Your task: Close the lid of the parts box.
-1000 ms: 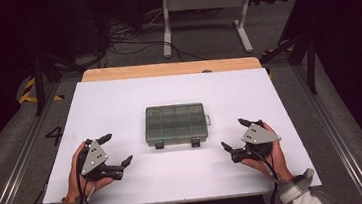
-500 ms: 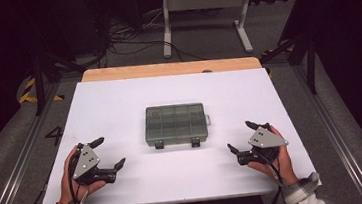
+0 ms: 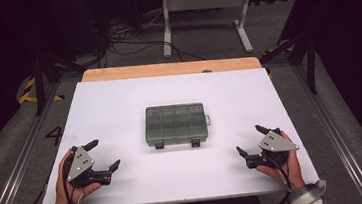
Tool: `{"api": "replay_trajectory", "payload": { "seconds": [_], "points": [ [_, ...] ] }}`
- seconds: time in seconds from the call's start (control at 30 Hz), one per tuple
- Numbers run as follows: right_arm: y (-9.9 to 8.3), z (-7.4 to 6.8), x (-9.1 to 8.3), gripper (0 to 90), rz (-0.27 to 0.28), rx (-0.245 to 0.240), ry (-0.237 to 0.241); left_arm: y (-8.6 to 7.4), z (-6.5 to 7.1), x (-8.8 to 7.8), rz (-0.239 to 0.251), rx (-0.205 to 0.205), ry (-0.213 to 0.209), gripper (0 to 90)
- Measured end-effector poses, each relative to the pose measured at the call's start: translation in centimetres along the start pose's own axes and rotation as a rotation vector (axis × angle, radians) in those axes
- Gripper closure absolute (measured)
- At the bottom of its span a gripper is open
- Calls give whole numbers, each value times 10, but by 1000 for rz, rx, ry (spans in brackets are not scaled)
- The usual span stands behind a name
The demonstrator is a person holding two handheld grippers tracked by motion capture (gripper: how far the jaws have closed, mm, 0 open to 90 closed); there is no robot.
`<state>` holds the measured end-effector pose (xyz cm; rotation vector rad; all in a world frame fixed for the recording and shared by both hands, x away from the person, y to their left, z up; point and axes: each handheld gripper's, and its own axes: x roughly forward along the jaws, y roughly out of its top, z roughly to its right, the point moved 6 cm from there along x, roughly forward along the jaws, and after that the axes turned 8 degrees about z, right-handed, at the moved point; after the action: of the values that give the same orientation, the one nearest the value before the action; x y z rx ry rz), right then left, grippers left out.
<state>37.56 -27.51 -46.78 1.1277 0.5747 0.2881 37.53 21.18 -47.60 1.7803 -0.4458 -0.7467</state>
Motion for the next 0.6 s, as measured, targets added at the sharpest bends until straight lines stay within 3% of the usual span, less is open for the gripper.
{"api": "replay_trajectory", "payload": {
  "seconds": [0.6],
  "points": [
    [-12, 6, -10, 67, 1, 35, -24, -9, -8, -9, -10, -35, 8, 54]
  ]
}}
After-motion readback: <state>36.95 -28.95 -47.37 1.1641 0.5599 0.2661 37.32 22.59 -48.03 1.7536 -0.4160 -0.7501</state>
